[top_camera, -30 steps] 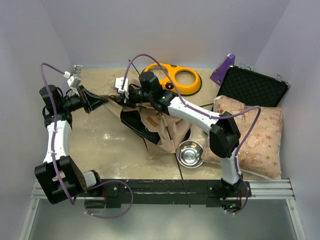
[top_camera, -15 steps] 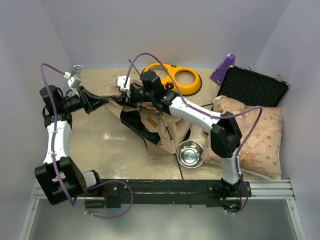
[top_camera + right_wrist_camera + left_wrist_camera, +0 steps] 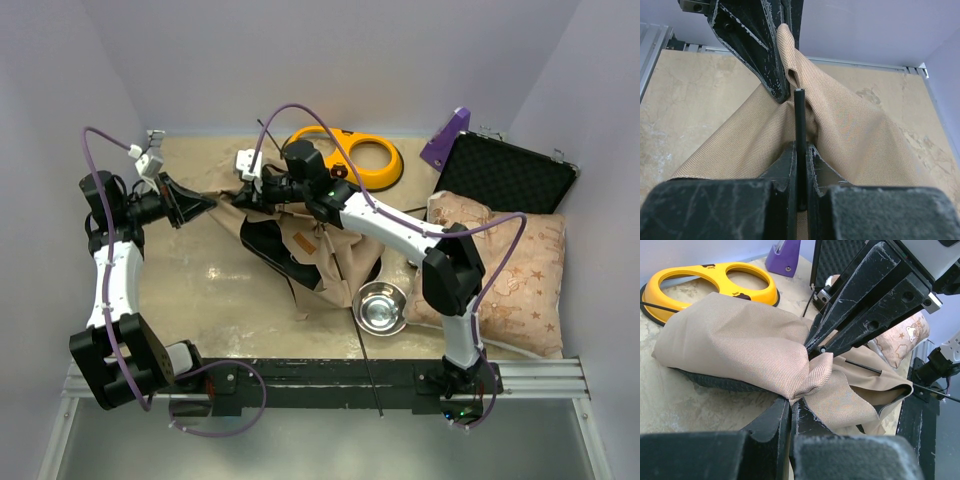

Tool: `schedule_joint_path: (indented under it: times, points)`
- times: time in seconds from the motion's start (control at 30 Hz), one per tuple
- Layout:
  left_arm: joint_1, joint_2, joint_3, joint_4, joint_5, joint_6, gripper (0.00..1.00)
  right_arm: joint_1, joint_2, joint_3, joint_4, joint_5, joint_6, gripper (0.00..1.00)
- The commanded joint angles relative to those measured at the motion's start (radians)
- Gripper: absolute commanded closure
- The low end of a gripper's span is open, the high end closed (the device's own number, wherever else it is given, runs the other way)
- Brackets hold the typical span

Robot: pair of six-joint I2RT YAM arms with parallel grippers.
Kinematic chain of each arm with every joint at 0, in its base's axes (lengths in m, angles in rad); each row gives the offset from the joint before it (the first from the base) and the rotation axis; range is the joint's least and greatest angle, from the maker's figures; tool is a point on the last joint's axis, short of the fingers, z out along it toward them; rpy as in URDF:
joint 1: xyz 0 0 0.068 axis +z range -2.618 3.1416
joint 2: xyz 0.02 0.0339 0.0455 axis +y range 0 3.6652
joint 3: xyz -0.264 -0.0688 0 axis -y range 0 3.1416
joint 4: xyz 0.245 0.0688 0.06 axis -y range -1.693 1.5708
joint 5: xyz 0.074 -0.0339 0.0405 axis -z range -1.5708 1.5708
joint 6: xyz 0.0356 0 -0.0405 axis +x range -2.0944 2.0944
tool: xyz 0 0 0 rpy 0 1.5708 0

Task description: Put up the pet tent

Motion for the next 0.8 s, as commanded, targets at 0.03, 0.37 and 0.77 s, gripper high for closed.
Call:
schedule_joint_path:
  times: [0.03, 0.37, 0.77]
  points:
    - [0.003, -0.029, 0.022, -0.020, 0.018, 0.069, 1.00, -0.029, 0.000, 0.006, -0.136, 0.095, -0.004, 1.00]
    - [-0.007, -0.024, 0.045, -0.122, 0.003, 0.144, 1.00, -0.009, 0.018, 0.032, -0.159, 0.109, -0.024, 1.00]
    - [-0.007, -0.015, 0.060, -0.125, -0.005, 0.127, 1.00, 0.010, -0.005, -0.015, -0.147, 0.125, -0.055, 1.00]
